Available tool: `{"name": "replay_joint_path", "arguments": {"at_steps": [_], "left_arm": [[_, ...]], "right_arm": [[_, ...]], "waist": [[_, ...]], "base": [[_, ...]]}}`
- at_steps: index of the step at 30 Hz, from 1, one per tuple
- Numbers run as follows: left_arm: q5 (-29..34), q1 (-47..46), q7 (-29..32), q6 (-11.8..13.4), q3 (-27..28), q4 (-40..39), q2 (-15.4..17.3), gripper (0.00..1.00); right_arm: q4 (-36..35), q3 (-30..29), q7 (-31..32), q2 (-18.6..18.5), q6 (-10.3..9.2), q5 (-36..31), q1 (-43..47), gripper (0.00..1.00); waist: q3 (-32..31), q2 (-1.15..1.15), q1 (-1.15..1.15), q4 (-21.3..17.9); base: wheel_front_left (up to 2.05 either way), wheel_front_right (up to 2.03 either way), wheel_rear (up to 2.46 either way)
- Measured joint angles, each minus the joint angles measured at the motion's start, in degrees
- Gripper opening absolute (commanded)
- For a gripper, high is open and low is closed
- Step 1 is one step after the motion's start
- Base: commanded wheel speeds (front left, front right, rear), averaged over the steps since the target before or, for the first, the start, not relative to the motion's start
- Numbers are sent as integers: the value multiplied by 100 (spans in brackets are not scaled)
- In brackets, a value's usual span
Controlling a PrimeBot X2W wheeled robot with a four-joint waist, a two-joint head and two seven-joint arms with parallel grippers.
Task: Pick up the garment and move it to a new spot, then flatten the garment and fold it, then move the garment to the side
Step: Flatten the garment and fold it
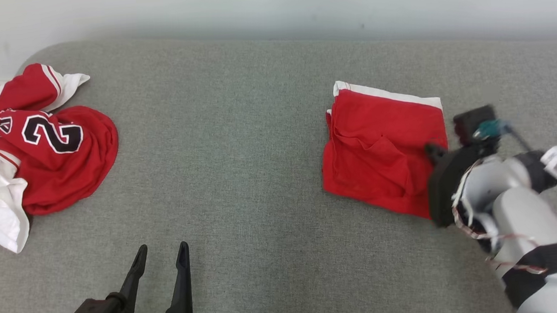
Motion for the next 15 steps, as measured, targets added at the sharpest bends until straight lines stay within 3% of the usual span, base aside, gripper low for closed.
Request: {"name": "replay_joint_path", "arguments": {"at_steps": [8,15], "left_arm": [[0,-10,-14,0,1,29,25,100],[-12,-5,-21,8,13,42,59,100]], "right_arm": [[121,1049,-153,477,0,55,78,0],[-21,1936,-137,643,0,336,138,0]], "waist": [[44,0,0,-20],[-61,0,0,-46]], "base": [[0,0,0],[0,0,0]]}}
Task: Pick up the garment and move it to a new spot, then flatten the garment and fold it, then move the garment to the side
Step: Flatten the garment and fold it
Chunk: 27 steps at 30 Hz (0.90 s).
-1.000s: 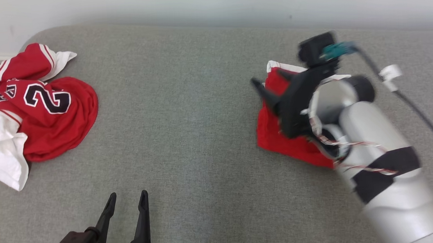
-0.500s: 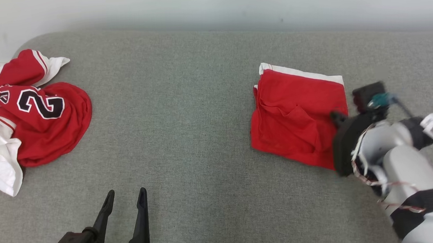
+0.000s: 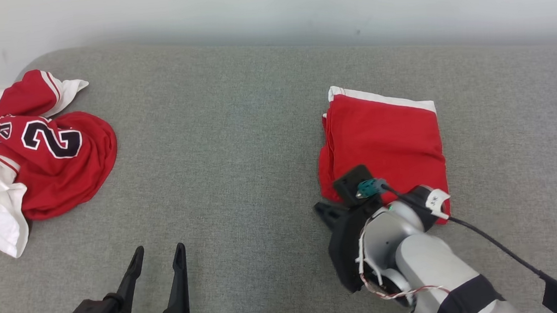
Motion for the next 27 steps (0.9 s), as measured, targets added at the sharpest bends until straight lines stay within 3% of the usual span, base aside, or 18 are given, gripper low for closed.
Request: {"name": "replay_joint_path", "arguments": {"at_steps": [3,4,5,9,18,27], "left_arm": [[-9,5,-1,0,-15,3,-8,100],[-9,7,-15,1,-16,2,-13,100],[-9,9,-26,9,-14,1,-16,100],[38,18,-231,43,57,1,-32,100],[487,249,-470,86,486,110,-169,100],[598,716,-471,-113,700,237,-210,100]], "right_arm": [[-51,296,38,49,0,263,5,0],[-89,359,25,62,0,352,6,31],[-153,374,-37,81,0,467,10,100],[-493,-37,-424,99,0,637,66,100],[-1653,-2314,-1303,152,0,293,1639,100],[-2195,-3229,-1533,248,0,292,2786,100]], "waist": [[-52,0,0,-14],[-71,0,0,-17],[-88,0,0,-22],[-197,0,0,-51],[-748,0,0,-228],[-1078,0,-1,-692]], "base": [[0,0,0],[0,0,0],[0,0,0],[0,0,0],[0,0,0],[0,0,0]]}}
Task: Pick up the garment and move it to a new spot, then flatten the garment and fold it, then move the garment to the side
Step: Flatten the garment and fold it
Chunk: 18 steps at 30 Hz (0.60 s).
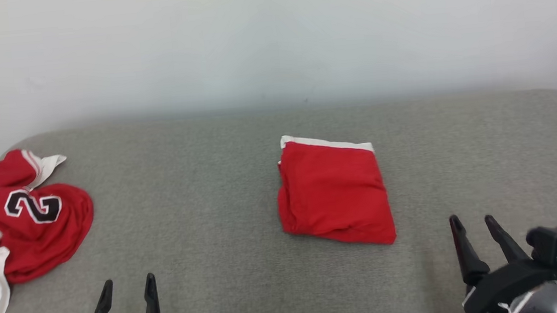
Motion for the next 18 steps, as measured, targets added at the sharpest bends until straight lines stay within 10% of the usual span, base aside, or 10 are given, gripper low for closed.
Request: {"name": "replay_joint_path", "arguments": {"at_steps": [18], "left_arm": [[613,471,-1,-103,486,35,354,100]], "right_arm": [[514,366,-315,11,0,88,299,100]], "waist": [[-166,0,1,-375]], "base": [[0,0,0]]}}
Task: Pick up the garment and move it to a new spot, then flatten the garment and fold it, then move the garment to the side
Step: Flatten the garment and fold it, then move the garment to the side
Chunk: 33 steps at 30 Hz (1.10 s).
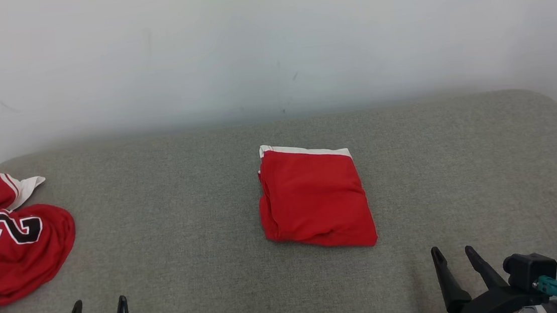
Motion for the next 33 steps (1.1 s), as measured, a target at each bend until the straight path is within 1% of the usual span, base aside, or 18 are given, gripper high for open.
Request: {"name": "replay_joint_path", "arguments": {"at_steps": [2,5,8,16,21,25,33], "left_arm": [[-153,11,1,-121,75,-76,-81,100],[-411,16,0,-336,364,-382,-278,100],[-408,67,0,-505,493,-450,-368,100],[-393,147,1,-712,570,-97,-569,100],[-442,155,0,-905,630,-36,-683,100],[-441,155,0,-1004,675,-3,-736,100],[-326,181,0,-966,686,55,-746,100]], "right_arm": [[5,15,38,-5,0,59,-4,100],[-9,48,78,-8,0,85,-16,100],[-46,88,120,-7,0,107,-26,100],[-90,214,172,-3,0,105,-52,100],[-123,229,258,-1,0,103,-54,100],[-151,245,331,0,0,103,-60,100],[-220,212,426,1,0,56,-59,100]], "waist": [[2,0,0,13],[7,0,0,41],[15,0,0,70],[50,0,0,88],[65,0,1,91],[69,0,1,101],[69,0,1,122]], "base": [[0,0,0],[0,0,0],[0,0,0],[0,0,0],[0,0,0],[0,0,0],[0,0,0]]}}
